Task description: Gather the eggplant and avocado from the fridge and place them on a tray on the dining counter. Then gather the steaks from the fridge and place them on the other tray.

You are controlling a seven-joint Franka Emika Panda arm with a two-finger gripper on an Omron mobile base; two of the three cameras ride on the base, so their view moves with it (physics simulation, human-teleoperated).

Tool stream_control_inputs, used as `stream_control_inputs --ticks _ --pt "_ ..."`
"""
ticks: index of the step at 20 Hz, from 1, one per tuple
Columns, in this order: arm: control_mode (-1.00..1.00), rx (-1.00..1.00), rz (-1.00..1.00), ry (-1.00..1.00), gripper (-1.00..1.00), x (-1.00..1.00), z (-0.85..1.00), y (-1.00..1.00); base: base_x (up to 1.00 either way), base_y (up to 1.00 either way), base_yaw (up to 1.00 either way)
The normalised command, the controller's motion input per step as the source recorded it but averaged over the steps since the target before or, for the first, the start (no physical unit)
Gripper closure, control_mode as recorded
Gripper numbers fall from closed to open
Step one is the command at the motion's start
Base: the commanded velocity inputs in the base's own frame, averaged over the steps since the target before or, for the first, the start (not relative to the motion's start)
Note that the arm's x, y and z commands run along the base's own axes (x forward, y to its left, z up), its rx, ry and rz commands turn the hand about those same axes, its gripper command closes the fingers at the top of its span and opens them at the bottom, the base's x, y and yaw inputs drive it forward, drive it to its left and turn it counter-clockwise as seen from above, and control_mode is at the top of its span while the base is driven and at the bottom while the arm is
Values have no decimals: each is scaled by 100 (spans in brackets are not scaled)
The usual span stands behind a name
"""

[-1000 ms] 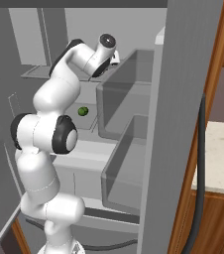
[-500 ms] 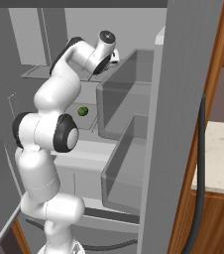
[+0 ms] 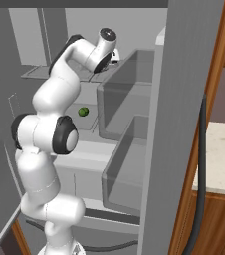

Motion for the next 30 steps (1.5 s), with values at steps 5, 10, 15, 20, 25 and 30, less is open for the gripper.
stream_control_inputs --ticks 5,10,15,20,25,30 --pt "-100 0 0 0 100 -37 0 0 0 0 0" --pt "-100 0 0 -3 100 -36 0 0 0 0 0" --pt "-100 0 -2 -2 100 -25 0 0 0 0 0" --pt "-100 0 -17 -3 100 -38 1 0 0 0 0" --pt "-100 0 -26 0 100 -81 3 0 0 0 0" --pt "-100 0 -11 -7 100 -68 13 23 0 0 0"
